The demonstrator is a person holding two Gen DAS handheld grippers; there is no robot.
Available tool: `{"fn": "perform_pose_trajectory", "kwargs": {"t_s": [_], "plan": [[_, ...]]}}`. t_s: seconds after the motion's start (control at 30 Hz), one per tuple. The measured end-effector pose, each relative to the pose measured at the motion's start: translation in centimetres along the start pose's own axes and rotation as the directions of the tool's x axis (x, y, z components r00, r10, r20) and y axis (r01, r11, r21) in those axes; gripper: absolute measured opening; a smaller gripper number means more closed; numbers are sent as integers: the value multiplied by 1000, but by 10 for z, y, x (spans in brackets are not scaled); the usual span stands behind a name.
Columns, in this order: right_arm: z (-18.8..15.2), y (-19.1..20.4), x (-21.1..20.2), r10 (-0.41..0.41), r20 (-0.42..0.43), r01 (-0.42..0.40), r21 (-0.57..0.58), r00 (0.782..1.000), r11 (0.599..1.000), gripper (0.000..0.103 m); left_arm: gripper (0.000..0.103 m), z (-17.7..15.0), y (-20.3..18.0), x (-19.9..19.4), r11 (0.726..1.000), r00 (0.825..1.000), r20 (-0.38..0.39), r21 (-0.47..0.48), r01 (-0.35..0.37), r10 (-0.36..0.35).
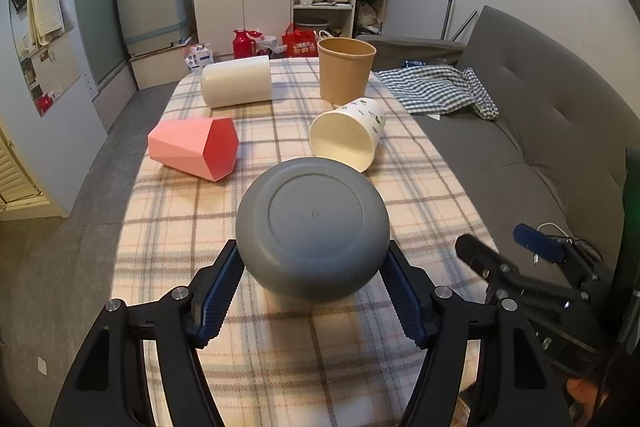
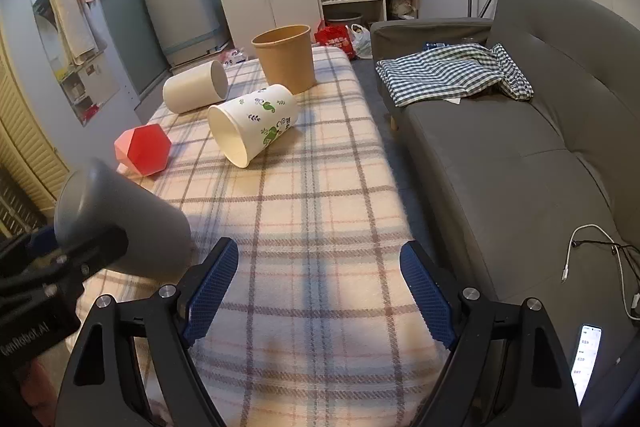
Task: Flip cup upside down
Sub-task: 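Lower the grey cup upside down onto the table and open the right gripper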
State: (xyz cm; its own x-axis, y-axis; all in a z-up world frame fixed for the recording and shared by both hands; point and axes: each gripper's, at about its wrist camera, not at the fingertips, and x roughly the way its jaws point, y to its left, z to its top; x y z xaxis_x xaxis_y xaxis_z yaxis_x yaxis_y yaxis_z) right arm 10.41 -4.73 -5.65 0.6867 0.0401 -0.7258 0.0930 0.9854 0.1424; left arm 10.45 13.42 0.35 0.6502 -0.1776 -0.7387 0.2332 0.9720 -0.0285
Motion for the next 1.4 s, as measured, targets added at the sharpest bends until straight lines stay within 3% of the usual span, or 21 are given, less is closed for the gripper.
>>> {"fn": "perform_pose_trajectory", "kwargs": {"t_s": [0.47,0.77,1.03,1.4], "plan": [[-2,2,6,4,-25,-4,-3,1000,1000,83,71,-19,6,-1,1000,1000,-3,-6,3,-3],[0,9,-11,-10,-9,10,-20,1000,1000,83,74,-24,4,-11,1000,1000,3,6,-14,14],[2,17,-49,-13,47,15,-47,999,999,83,75,-14,4,-48,1000,996,84,-9,-1,2],[1,31,-110,3,150,9,-80,989,997,83,75,-7,12,-105,999,977,215,-32,1,6]]}}
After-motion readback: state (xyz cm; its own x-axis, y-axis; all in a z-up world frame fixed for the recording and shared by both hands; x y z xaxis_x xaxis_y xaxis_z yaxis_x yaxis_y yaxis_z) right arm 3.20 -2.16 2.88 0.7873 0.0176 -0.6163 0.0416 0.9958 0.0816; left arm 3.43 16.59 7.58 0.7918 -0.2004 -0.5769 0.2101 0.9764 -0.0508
